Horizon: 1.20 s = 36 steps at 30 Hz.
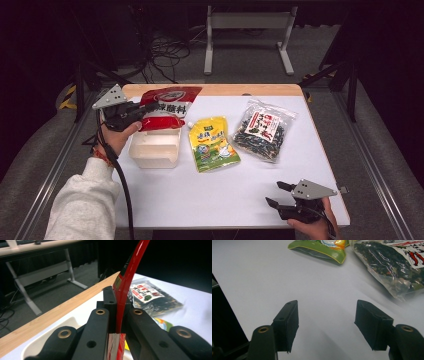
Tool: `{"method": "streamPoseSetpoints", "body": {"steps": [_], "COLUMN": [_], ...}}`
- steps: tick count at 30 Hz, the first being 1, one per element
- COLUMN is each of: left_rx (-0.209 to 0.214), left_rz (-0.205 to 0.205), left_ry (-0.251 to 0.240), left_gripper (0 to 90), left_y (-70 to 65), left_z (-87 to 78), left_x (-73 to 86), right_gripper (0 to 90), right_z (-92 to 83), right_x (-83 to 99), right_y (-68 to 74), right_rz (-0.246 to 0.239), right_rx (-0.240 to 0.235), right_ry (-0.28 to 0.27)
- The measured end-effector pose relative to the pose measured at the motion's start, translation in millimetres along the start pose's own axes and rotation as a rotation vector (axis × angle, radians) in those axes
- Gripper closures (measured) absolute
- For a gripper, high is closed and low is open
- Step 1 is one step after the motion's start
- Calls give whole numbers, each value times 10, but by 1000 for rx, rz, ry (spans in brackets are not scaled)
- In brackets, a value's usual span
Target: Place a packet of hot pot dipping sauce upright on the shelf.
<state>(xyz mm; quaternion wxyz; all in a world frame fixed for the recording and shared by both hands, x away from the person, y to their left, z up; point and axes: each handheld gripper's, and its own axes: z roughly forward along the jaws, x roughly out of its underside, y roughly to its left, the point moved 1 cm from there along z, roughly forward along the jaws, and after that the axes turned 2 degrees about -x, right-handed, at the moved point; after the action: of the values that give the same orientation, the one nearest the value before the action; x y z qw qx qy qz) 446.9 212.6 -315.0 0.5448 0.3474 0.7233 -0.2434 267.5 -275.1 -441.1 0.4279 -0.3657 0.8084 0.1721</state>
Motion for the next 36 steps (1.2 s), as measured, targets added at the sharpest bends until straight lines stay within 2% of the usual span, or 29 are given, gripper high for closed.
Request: {"method": "streamPoseSetpoints", "body": {"steps": [2, 12, 15, 21, 30, 34, 36], "left_rx": [-18, -54, -69, -76, -68, -62, -64], "left_rz": [1, -37, -33, -71, -85, -131, -130], "left_ry": [15, 38, 51, 66, 88, 81, 87], "left_gripper": [899, 899, 899, 899, 898, 884, 856], "left_y": [64, 341, 426, 572, 647, 665, 667], "left_z": [37, 246, 331, 496, 685, 755, 765], "left_x": [10, 87, 121, 210, 278, 354, 370], "right_gripper": [355, 355, 355, 354, 354, 354, 353], "right_z": [-5, -28, -41, -64, -81, -74, -71], "right_x": [9, 60, 75, 110, 150, 162, 165], "right_y": [-4, -14, -14, -12, -13, 0, 4], "right_rz": [4, 21, 27, 35, 50, 48, 47], "right_rx": [0, 12, 18, 24, 33, 34, 33], "right_ry": [-1, 3, 0, 0, 10, 18, 19]}}
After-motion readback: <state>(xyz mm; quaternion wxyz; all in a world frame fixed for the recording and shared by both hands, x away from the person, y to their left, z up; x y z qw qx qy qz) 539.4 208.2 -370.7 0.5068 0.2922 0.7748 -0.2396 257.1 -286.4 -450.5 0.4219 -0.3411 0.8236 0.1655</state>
